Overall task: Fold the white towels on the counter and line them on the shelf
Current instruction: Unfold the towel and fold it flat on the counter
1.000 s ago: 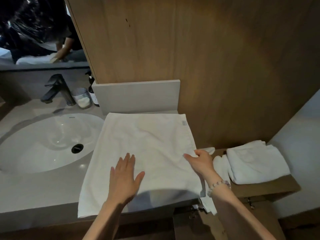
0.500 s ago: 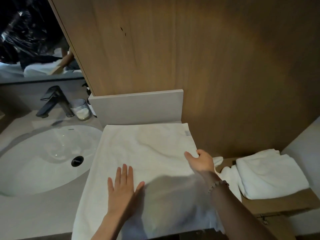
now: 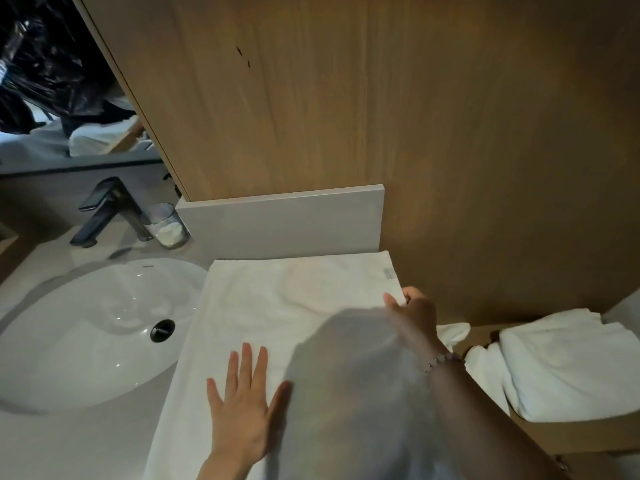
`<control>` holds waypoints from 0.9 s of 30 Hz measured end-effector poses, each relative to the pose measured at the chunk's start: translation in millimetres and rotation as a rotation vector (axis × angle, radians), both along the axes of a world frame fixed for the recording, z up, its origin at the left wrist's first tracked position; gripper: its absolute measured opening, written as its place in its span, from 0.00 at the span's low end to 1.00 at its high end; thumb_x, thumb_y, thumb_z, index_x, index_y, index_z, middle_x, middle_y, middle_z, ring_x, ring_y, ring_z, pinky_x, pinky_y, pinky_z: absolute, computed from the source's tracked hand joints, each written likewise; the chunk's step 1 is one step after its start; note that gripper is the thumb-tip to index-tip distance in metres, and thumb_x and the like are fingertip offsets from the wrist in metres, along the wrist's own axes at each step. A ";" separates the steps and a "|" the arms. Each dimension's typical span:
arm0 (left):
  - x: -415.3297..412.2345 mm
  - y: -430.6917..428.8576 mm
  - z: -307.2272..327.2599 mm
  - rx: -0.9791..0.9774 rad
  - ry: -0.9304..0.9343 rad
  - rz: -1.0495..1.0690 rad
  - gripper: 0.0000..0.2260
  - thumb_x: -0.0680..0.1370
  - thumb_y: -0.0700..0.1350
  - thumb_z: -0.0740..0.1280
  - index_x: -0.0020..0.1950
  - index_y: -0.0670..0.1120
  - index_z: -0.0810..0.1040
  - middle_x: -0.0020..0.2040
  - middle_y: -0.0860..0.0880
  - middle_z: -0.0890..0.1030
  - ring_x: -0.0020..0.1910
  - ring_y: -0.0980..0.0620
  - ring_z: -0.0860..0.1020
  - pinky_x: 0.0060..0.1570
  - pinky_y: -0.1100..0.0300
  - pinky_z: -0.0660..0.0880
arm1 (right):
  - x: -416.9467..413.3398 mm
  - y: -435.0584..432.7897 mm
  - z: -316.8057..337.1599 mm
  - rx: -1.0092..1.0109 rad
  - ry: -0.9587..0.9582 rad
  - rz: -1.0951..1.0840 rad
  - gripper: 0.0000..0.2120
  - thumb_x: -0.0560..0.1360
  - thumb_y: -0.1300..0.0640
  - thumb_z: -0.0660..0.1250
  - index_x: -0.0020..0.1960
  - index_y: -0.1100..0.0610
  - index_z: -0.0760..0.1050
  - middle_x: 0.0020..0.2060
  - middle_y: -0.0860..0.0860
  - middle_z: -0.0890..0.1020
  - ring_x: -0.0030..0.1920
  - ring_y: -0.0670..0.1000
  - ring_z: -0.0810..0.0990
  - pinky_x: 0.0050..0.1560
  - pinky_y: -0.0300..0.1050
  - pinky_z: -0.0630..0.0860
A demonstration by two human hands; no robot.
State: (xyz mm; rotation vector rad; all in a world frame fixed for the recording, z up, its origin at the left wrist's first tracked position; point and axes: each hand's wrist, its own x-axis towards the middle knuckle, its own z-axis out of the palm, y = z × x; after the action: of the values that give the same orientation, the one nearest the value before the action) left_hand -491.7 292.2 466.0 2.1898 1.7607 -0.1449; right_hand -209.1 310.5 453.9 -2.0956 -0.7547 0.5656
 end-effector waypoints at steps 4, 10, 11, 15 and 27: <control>-5.7 1.4 0.9 0.016 0.010 0.023 0.50 0.53 0.74 0.18 0.72 0.52 0.30 0.70 0.57 0.28 0.70 0.58 0.30 0.71 0.44 0.37 | 1.7 6.7 3.2 0.017 -0.046 -0.033 0.05 0.72 0.61 0.65 0.44 0.64 0.76 0.38 0.59 0.80 0.44 0.62 0.79 0.41 0.47 0.71; 19.5 59.5 6.2 0.096 -0.017 -0.142 0.30 0.81 0.56 0.40 0.71 0.40 0.67 0.72 0.42 0.66 0.68 0.41 0.70 0.61 0.44 0.70 | -64.4 31.7 -2.1 0.159 -0.748 0.262 0.20 0.70 0.57 0.58 0.60 0.62 0.74 0.55 0.61 0.80 0.59 0.58 0.72 0.56 0.54 0.72; 29.7 74.9 9.8 0.050 -0.022 -0.188 0.30 0.79 0.56 0.40 0.72 0.41 0.65 0.74 0.44 0.62 0.71 0.42 0.66 0.65 0.46 0.67 | -83.8 39.8 -5.1 0.138 -0.721 0.382 0.22 0.71 0.55 0.55 0.61 0.60 0.75 0.58 0.59 0.79 0.62 0.56 0.70 0.60 0.55 0.67; 61.1 127.4 -8.3 0.121 -0.085 -0.278 0.27 0.79 0.57 0.41 0.78 0.50 0.48 0.78 0.50 0.44 0.77 0.49 0.43 0.73 0.51 0.43 | -114.9 67.1 -13.1 -0.106 -0.664 0.689 0.24 0.70 0.51 0.53 0.58 0.54 0.81 0.59 0.51 0.80 0.62 0.51 0.77 0.62 0.53 0.67; -22.4 172.4 -12.7 0.095 -0.028 0.100 0.32 0.79 0.63 0.46 0.78 0.48 0.43 0.78 0.51 0.42 0.77 0.51 0.43 0.75 0.55 0.43 | -12.3 57.2 -14.4 -0.263 -0.693 0.561 0.53 0.61 0.27 0.19 0.77 0.51 0.46 0.77 0.45 0.48 0.76 0.47 0.45 0.71 0.42 0.35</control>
State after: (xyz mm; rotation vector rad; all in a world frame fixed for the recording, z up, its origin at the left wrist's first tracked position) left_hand -514.1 464.6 453.2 2.1509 1.8931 -0.0066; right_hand -221.4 367.7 439.5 -2.3352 -1.7781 0.2110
